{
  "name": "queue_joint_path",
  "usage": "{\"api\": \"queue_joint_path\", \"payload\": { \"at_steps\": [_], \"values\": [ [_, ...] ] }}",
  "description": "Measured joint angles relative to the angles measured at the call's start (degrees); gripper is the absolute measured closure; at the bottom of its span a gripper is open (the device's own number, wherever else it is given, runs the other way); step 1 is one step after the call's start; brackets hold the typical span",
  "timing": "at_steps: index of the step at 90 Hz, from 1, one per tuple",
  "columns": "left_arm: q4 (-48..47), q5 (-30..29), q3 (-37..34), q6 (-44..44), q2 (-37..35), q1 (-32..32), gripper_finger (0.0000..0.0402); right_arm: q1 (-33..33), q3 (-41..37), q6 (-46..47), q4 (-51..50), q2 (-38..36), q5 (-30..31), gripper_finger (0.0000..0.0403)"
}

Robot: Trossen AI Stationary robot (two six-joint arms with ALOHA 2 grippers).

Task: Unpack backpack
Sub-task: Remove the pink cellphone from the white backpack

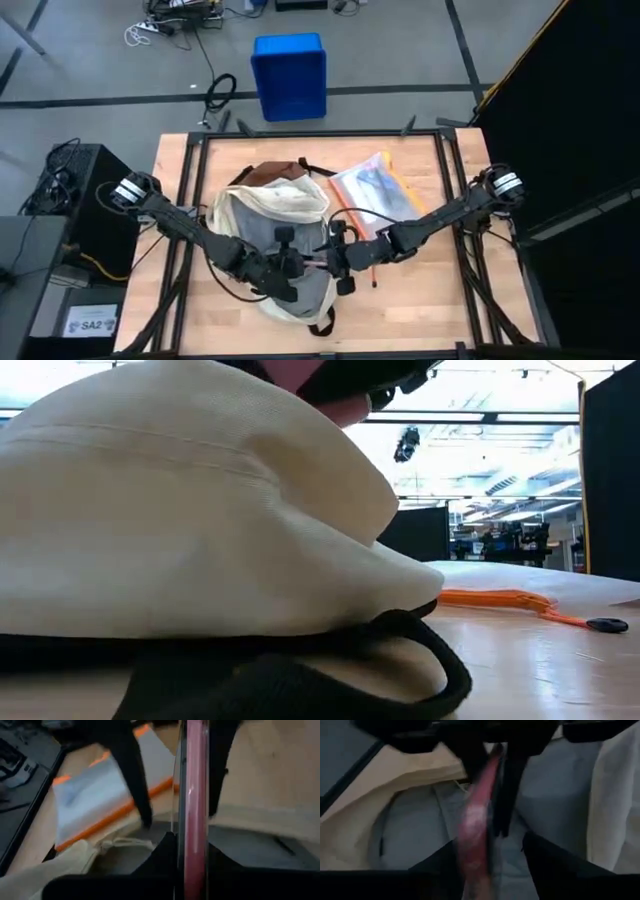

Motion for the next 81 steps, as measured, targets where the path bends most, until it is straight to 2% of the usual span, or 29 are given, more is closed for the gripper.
{"api": "queue_joint_path", "payload": {
  "at_steps": [7,17,21,34,57,81],
  "values": [
    [0.3,0.3,-0.1,1.2,0.1,0.3,0.0401,0.0,0.0,-1.2,0.0,0.0,-0.2,0.0288],
    [1.1,1.0,-0.1,0.9,0.1,0.5,0.0401,0.1,0.0,-2.8,-0.1,0.0,-1.1,0.0371],
    [0.9,0.9,-0.1,0.3,0.1,0.7,0.0401,-0.1,0.0,-2.8,-0.4,0.0,-0.9,0.0385],
    [0.3,1.1,-0.1,1.2,0.1,0.8,0.0384,0.1,0.0,-3.8,-1.2,-0.2,2.3,0.0392],
    [-5.0,0.6,0.1,2.9,-1.0,0.5,0.0306,0.5,0.0,-3.1,-7.6,-4.1,7.5,0.0397],
    [-10.6,-4.4,0.1,-0.7,-2.6,0.5,0.0254,0.3,0.0,-0.5,-15.9,-8.4,14.3,0.0397]
  ]
}}
